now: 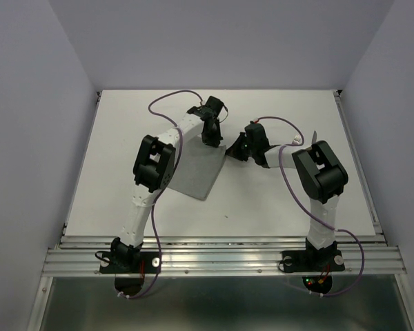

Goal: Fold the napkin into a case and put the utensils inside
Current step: Smooth out the upper triangle-folded napkin at the center of the board.

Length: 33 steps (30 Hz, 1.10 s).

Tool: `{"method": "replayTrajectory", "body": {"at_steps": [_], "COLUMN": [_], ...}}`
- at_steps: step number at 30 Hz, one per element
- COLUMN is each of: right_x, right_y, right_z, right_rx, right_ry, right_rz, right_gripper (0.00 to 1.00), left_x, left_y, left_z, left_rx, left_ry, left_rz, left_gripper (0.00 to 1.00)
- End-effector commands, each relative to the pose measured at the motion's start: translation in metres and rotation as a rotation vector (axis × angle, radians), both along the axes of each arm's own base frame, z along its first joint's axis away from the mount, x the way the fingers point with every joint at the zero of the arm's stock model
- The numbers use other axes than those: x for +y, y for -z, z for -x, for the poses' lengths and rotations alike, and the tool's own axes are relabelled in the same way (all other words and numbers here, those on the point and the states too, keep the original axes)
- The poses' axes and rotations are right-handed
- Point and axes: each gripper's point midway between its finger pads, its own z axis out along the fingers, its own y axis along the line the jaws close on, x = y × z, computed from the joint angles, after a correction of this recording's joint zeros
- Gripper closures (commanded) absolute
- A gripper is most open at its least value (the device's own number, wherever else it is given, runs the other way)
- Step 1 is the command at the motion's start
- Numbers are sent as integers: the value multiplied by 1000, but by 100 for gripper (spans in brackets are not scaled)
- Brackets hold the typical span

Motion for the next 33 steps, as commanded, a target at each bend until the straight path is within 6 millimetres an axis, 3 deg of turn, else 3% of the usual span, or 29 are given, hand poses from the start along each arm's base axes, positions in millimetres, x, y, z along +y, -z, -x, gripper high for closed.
{"method": "replayTrajectory", "body": {"at_steps": [1, 6, 8, 12, 15, 17, 20, 24, 29, 32, 33], "right_x": [-29, -38, -47, -57, -58, -57, -50, -39, -36, -30, -30], "right_y": [51, 45, 33, 4, 2, 12, 21, 24, 26, 26, 27], "right_z": [32, 33, 32, 27, 27, 29, 31, 30, 27, 28, 29], "right_rx": [143, 125, 93, 25, 24, 48, 73, 85, 82, 86, 90], "right_ry": [25, 45, 65, 100, 102, 95, 74, 42, 27, 2, -1], "right_rz": [157, 200, 228, 263, 262, 263, 239, 203, 197, 178, 177], "right_gripper": [94, 88, 84, 62, 62, 62, 64, 64, 64, 65, 65], "left_x": [-7, -4, -1, -1, -4, -6, -10, -12, -7, -7, -6], "left_y": [-23, -30, -39, -47, -48, -47, -44, -37, -21, -11, -6], "left_z": [-6, -4, -3, -1, 0, 1, 5, 6, 3, 4, 5], "left_rx": [-49, -71, -90, -100, -101, -95, -87, -77, -71, -54, -46], "left_ry": [9, 1, -8, -4, 0, -1, 8, 13, -2, -1, -2], "left_rz": [29, 14, 13, 18, 19, 20, 15, 9, -33, -43, -48], "left_gripper": [84, 79, 79, 79, 78, 74, 63, 58, 59, 65, 71]}}
